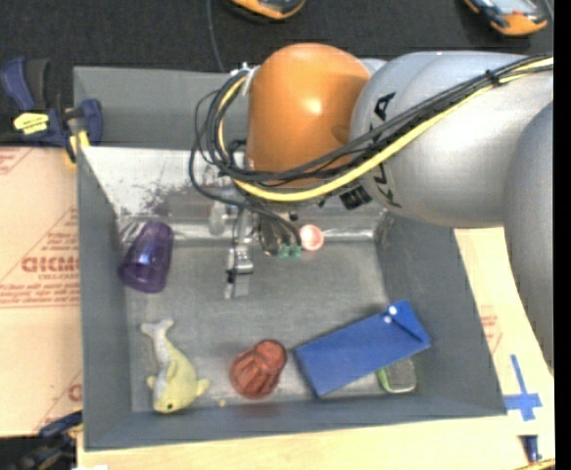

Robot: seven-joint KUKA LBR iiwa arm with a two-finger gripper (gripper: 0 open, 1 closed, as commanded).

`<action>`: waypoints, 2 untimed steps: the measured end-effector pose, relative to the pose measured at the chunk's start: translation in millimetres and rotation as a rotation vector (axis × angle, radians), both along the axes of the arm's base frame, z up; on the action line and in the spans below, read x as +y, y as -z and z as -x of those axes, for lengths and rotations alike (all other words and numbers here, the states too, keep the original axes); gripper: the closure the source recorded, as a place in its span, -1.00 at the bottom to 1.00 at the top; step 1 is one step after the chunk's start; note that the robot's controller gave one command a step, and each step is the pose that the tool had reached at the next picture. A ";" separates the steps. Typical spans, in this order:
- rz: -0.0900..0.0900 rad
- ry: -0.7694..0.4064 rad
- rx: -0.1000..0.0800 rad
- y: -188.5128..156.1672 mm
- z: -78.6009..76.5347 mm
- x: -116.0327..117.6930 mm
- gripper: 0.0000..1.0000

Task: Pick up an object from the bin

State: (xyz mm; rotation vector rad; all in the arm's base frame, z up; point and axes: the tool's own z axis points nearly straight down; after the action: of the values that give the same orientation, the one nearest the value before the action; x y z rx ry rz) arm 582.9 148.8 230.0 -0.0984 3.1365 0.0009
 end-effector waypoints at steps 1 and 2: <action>-0.001 -0.018 -0.001 8.1 66.5 6.3 -1.00; -0.005 -0.023 -0.009 10.9 57.3 63.6 -1.00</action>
Offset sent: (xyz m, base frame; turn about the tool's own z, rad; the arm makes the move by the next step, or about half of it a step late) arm -0.0589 0.0618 -0.0112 -0.0180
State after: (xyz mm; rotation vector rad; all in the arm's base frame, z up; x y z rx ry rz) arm 525.6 212.4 219.1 -0.1348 3.1258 0.0078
